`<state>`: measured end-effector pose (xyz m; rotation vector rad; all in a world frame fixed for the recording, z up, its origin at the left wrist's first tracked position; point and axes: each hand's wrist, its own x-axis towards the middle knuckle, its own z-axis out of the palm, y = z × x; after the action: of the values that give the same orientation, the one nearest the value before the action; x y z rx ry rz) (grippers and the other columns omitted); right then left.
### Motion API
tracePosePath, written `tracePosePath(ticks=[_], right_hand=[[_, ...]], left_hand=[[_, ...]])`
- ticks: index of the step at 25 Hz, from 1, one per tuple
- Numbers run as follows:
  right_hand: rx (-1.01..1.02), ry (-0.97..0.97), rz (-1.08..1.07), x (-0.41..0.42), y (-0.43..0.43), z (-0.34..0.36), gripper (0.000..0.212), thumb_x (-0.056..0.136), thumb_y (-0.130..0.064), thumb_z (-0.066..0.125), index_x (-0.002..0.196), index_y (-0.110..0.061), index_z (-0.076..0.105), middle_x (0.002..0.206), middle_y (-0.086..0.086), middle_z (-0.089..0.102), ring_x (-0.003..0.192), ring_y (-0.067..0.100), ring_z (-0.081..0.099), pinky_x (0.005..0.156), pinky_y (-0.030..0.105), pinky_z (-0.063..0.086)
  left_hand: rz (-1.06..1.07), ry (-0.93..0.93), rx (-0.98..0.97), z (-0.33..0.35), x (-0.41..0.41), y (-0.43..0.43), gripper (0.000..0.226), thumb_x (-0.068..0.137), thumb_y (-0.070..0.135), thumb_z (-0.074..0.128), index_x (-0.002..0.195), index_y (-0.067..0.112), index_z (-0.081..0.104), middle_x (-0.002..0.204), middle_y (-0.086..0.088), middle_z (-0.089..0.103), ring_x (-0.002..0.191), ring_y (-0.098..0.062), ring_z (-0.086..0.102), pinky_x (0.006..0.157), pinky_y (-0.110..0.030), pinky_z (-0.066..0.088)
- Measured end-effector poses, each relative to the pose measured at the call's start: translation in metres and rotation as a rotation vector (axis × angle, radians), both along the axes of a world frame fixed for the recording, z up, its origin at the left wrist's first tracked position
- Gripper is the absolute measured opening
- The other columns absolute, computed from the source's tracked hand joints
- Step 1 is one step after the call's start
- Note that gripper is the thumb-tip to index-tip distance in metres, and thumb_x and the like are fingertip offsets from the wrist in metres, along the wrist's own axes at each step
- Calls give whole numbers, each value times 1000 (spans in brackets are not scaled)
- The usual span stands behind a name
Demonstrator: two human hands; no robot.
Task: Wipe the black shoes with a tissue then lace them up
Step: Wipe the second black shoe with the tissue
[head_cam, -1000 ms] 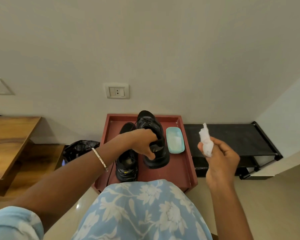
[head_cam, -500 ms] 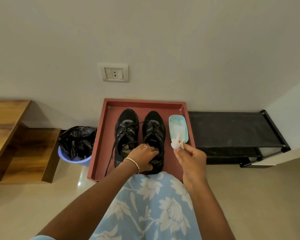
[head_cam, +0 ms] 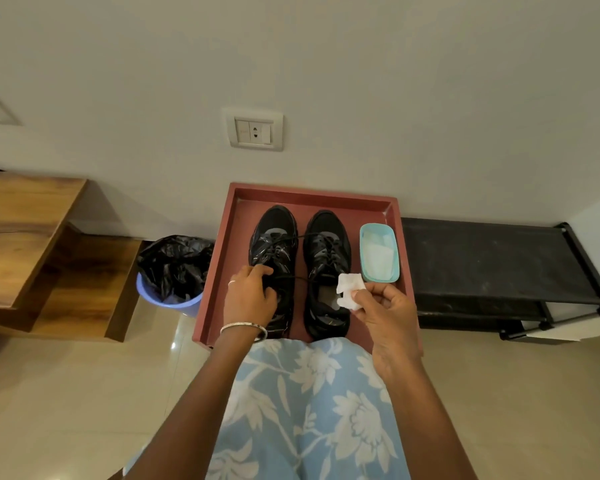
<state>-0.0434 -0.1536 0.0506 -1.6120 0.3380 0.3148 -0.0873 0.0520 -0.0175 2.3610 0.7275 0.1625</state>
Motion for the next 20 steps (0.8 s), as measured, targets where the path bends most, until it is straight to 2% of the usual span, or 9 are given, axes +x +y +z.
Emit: tracePosePath(ticks=[3, 6, 10, 12, 14, 16, 18, 20], right_hand=[[43, 7, 34, -3, 11, 2, 13, 85, -2, 74, 89, -13, 70, 79, -7, 76, 87, 19, 75, 76, 32, 61], [75, 15, 44, -7, 16, 3, 12, 86, 2, 72, 88, -10, 70, 78, -3, 76, 85, 22, 75, 78, 35, 62], [86, 20, 27, -12, 11, 2, 10, 87, 1, 71, 91, -8, 70, 80, -3, 77, 88, 22, 75, 78, 32, 62], [82, 21, 37, -11, 9, 3, 10, 88, -2, 71, 94, -9, 70, 79, -8, 76, 88, 17, 75, 77, 29, 62], [82, 22, 19, -7, 9, 5, 11, 88, -3, 71, 96, -11, 70, 78, -13, 76, 85, 12, 75, 78, 30, 61], [80, 12, -38, -1, 8, 6, 11, 89, -6, 72, 98, -13, 71, 82, -14, 76, 86, 11, 75, 80, 32, 61], [85, 10, -91, 3, 10, 5, 12, 89, -8, 72, 99, -15, 72, 91, -8, 76, 90, 15, 74, 81, 34, 61], [103, 12, -103, 4, 11, 4, 14, 89, -8, 72, 102, -13, 71, 102, -1, 75, 95, 18, 74, 83, 35, 61]], left_hand=[[-164, 224, 244, -9, 5, 7, 43, 90, 20, 63, 132, 23, 59, 128, -6, 57, 117, -28, 51, 95, -40, 47], [-162, 283, 374, -13, 17, 4, 39, 90, 36, 68, 127, 24, 63, 127, -6, 53, 117, -28, 49, 96, -41, 43], [-61, 136, 291, -17, 14, 3, 21, 90, 35, 68, 104, 20, 74, 109, -5, 56, 103, -27, 52, 85, -40, 43], [-17, 25, 295, -11, 6, 0, 17, 87, 36, 72, 94, 21, 75, 102, -2, 61, 98, -26, 54, 81, -40, 44], [-52, -62, 206, 4, 0, -13, 19, 85, 43, 69, 87, 25, 73, 94, 4, 67, 93, -23, 59, 79, -41, 48], [-285, -93, -22, 21, -5, -39, 29, 86, 53, 57, 94, 30, 72, 94, 11, 71, 92, -16, 62, 81, -41, 52], [-467, -81, -105, 28, -10, -64, 32, 89, 51, 55, 108, 31, 71, 104, 11, 71, 97, -14, 61, 87, -38, 51], [-317, -162, -142, 23, -13, -63, 22, 92, 35, 62, 110, 26, 72, 107, 7, 70, 99, -11, 59, 87, -28, 48]])
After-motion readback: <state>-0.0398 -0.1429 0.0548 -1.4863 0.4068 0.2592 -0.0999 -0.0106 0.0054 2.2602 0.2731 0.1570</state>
